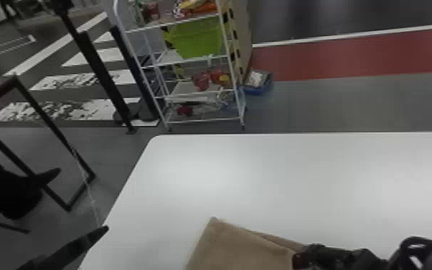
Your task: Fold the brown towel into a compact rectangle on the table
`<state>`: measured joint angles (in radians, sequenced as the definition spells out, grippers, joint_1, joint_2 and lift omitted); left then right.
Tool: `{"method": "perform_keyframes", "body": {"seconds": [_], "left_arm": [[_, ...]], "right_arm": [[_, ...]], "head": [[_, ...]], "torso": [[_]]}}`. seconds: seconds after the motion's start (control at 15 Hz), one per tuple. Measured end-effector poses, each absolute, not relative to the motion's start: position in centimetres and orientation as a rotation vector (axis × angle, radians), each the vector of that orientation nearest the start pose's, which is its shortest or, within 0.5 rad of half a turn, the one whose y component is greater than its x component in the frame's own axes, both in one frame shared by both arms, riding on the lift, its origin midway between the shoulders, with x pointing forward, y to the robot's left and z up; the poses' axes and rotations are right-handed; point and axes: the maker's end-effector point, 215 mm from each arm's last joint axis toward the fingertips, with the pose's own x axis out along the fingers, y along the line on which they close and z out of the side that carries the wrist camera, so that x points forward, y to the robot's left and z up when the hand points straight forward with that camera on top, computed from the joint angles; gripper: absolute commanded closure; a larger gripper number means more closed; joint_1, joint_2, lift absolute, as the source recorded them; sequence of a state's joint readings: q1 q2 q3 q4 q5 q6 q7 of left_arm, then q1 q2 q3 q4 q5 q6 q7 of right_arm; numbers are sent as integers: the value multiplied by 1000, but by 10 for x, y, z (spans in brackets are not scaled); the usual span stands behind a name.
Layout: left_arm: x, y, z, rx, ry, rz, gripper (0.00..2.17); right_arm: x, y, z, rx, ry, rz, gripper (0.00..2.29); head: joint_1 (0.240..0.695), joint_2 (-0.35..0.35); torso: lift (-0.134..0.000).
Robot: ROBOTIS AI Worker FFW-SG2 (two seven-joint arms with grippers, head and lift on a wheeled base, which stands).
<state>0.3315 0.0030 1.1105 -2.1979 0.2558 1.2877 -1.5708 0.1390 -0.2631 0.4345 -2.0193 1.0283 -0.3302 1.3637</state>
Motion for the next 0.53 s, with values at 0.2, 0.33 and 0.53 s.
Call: {"method": "perform_keyframes", "body": {"seconds": [0.2, 0.33, 0.53], "left_arm": [[258, 406, -294, -788, 298, -528, 63], [257, 409, -296, -791, 295, -521, 63], [255, 414, -296, -792, 289, -511, 63]], "right_arm": [[309, 16, -443, -1507, 106, 1647, 343], [308, 21, -445, -1504, 107, 1652, 343], [307, 26, -449, -1511, 113, 1657, 451]], "head": [[695, 350], [695, 350], [695, 350]], "torso": [[-122], [-122], [-122]]}}
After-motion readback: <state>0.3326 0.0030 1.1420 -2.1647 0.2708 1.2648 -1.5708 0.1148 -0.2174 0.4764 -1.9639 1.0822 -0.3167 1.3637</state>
